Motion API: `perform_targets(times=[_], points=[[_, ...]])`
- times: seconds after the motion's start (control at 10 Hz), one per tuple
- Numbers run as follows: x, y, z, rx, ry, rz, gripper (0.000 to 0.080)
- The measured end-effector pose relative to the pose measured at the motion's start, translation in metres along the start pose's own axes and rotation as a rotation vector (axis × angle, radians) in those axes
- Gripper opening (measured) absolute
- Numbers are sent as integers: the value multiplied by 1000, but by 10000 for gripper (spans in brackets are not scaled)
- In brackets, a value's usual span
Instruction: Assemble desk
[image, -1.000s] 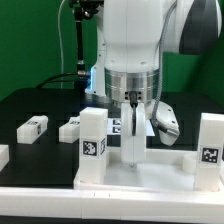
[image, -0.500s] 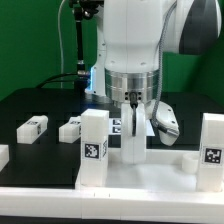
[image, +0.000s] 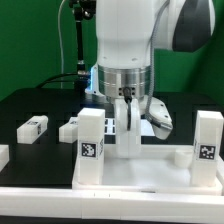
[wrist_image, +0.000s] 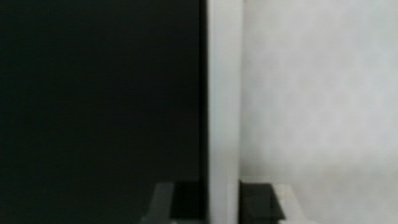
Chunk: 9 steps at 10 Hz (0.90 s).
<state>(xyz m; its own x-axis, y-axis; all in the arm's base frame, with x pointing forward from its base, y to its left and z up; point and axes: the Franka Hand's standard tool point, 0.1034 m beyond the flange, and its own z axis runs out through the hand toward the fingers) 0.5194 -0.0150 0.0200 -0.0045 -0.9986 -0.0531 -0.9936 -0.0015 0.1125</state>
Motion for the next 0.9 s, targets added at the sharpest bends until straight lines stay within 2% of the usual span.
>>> perform_targets(times=[0.2, 0.6, 0.9], points=[[6, 6, 1, -5, 4, -14, 74], [6, 6, 2, -4, 5, -48, 74], [10, 5, 1, 0, 10, -248, 74]])
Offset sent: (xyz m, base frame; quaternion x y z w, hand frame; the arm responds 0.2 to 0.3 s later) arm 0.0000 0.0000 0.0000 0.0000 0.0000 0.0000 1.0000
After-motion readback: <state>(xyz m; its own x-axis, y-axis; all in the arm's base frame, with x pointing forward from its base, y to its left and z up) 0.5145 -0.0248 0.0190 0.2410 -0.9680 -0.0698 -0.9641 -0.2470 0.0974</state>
